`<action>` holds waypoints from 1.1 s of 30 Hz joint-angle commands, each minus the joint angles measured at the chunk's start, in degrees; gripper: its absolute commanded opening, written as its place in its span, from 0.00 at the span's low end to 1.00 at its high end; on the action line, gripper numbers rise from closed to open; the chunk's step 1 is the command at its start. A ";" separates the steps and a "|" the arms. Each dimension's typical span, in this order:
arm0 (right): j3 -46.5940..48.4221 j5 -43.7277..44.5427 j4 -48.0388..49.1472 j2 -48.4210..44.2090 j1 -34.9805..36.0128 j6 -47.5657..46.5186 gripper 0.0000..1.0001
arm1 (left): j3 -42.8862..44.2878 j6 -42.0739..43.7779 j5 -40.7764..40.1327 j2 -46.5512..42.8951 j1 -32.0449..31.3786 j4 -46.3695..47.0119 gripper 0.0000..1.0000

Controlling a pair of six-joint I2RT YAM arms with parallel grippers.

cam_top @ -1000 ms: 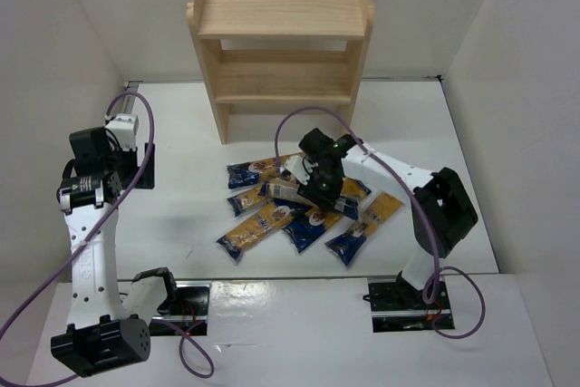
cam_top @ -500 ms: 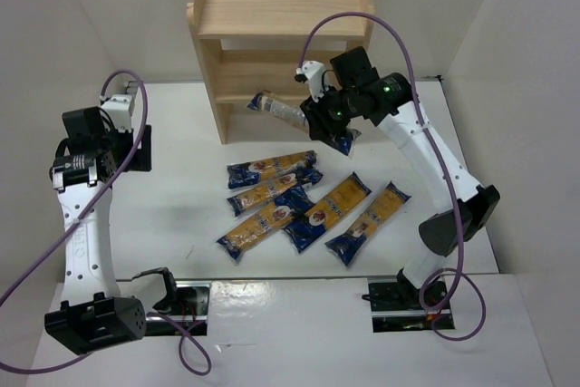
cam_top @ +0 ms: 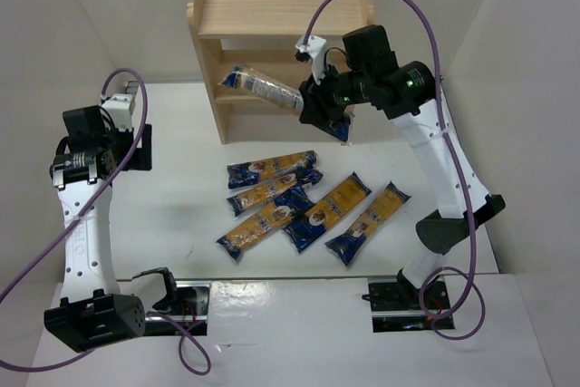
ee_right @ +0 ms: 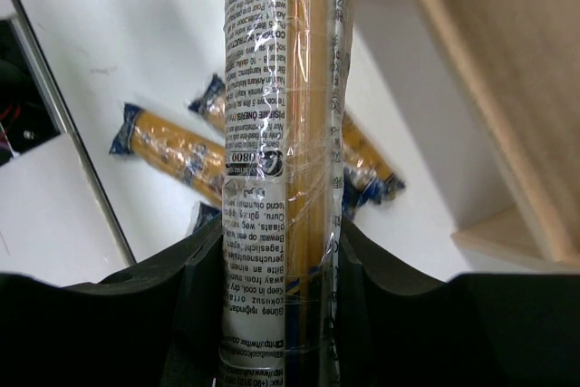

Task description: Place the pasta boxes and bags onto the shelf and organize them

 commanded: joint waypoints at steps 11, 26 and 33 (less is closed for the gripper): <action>16.49 4.56 18.01 3.23 -1.86 8.24 0.00 | -1.03 -0.81 -0.66 -0.03 0.25 0.00 1.00; 21.94 23.83 23.82 4.81 -2.57 8.87 0.00 | -1.03 -0.81 -1.27 0.49 0.25 0.00 1.00; 26.51 28.57 24.97 5.86 -3.09 8.87 0.00 | -1.03 -0.81 -1.27 -0.03 0.25 0.00 1.00</action>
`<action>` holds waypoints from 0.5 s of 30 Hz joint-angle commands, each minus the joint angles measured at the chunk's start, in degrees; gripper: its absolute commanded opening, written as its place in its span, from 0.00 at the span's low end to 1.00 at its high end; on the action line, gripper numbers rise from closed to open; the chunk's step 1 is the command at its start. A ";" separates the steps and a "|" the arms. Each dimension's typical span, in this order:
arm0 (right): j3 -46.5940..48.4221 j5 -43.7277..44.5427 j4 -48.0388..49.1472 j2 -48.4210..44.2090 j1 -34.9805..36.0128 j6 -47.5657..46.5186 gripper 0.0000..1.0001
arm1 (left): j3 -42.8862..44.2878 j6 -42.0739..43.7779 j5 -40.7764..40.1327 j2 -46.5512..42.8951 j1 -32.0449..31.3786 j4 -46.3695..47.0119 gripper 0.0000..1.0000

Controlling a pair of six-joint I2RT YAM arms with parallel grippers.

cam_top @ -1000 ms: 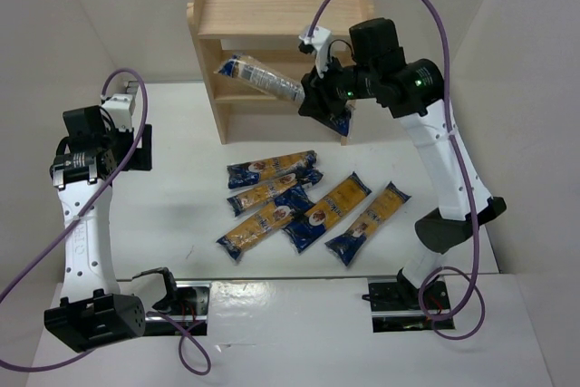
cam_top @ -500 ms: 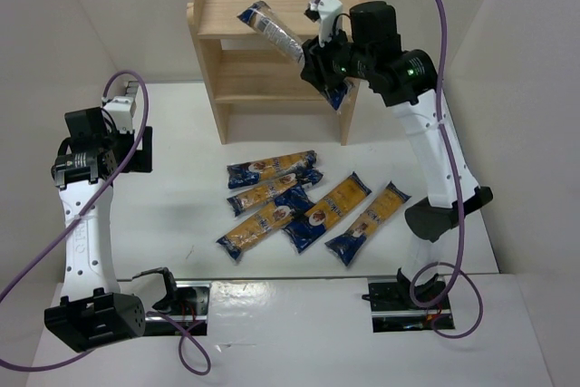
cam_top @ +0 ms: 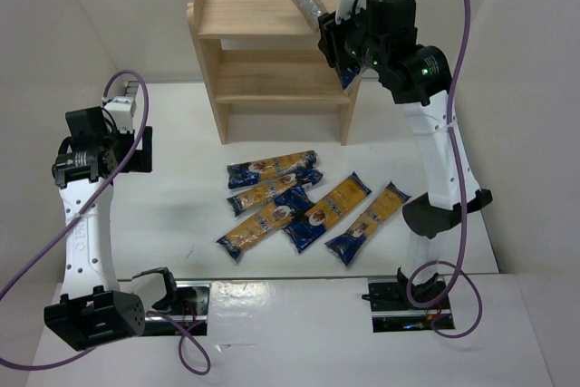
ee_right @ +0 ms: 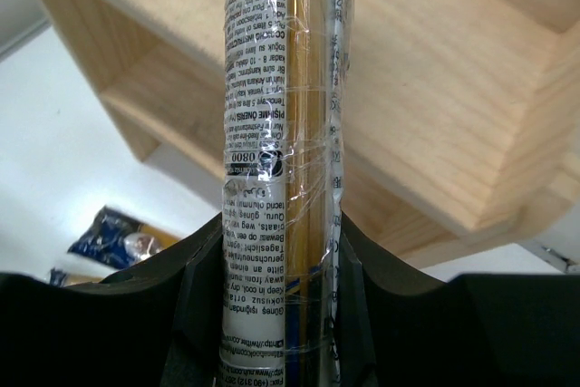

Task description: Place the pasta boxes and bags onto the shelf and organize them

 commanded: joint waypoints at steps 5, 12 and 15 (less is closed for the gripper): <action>10.25 6.16 14.22 -0.36 -0.38 1.46 0.00 | 0.02 -1.32 -0.16 -1.09 0.28 0.11 1.00; 14.83 8.19 13.69 2.90 -0.38 1.46 0.00 | -0.51 -1.32 -0.16 -1.61 0.28 0.11 1.00; 14.83 8.72 13.69 3.60 -0.38 1.46 0.00 | -1.13 -1.32 -0.16 -1.61 0.28 0.11 1.00</action>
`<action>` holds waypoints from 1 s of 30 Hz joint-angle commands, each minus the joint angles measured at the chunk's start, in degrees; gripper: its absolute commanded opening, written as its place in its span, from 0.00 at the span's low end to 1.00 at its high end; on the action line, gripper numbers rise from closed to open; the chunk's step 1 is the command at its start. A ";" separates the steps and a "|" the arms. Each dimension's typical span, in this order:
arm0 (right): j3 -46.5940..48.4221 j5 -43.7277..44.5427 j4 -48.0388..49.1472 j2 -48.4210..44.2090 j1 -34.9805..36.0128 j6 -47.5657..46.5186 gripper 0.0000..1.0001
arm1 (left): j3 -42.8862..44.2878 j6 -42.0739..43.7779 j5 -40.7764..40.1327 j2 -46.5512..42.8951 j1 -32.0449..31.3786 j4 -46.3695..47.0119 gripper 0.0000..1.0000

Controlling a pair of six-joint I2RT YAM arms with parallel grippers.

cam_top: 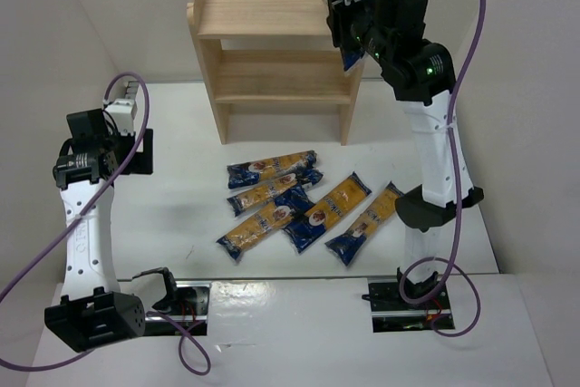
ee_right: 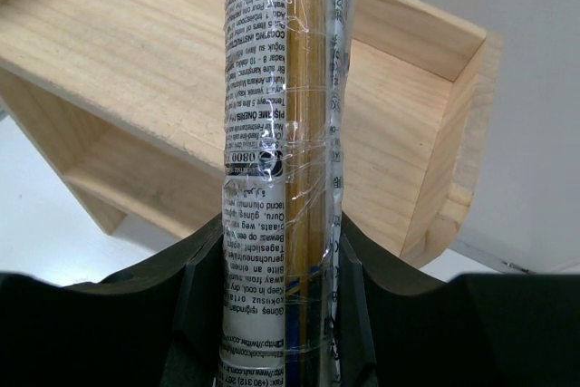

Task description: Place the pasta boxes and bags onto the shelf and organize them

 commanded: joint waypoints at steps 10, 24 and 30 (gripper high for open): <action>3.53 3.91 11.07 3.37 -0.95 0.74 0.00 | -0.80 -1.23 -0.16 -1.68 0.25 0.22 1.00; 4.58 3.92 11.59 6.98 -4.65 2.50 0.00 | -0.80 -0.70 -0.16 -1.68 0.25 0.22 1.00; 5.11 3.92 11.59 8.04 -5.70 3.03 0.02 | -0.80 -0.70 -0.16 -1.68 0.25 0.22 1.00</action>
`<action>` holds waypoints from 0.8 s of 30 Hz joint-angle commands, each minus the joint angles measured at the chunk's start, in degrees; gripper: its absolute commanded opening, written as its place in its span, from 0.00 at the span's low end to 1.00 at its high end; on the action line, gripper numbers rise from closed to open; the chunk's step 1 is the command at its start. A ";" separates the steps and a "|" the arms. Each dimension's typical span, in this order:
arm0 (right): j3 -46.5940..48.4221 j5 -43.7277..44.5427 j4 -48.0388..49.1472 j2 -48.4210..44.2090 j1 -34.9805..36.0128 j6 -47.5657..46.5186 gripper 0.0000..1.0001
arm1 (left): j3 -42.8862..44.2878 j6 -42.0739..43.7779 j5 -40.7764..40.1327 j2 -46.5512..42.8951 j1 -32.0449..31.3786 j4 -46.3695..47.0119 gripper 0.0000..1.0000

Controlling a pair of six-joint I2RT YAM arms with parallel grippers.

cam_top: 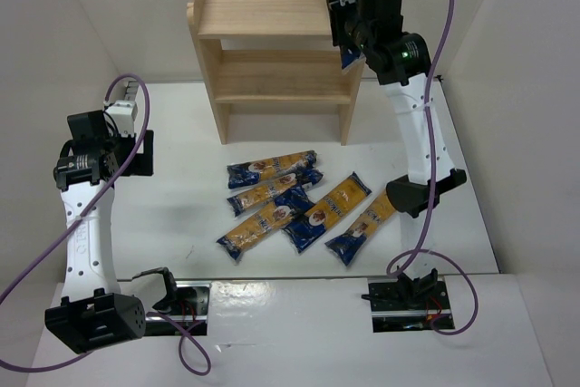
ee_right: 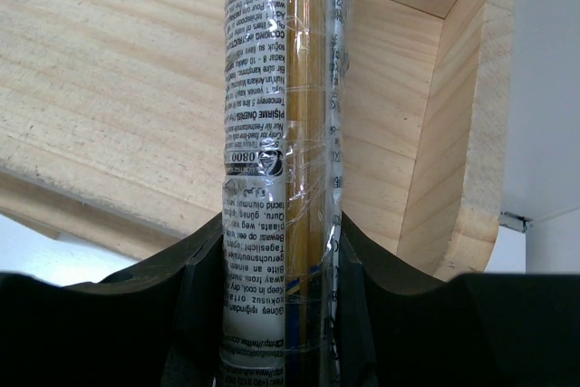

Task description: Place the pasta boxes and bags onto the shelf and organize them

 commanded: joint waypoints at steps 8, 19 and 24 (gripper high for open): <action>5.22 0.88 11.24 0.92 -1.64 0.76 0.10 | -0.10 -0.73 -0.16 -0.61 0.25 0.48 1.00; 6.37 0.88 11.24 2.58 -1.64 0.76 0.23 | -0.10 -0.73 -0.16 -0.61 0.25 -0.05 1.00; 6.90 0.36 11.24 2.59 -1.64 0.76 0.42 | -0.10 -0.73 -0.16 -1.13 0.25 -0.05 1.00</action>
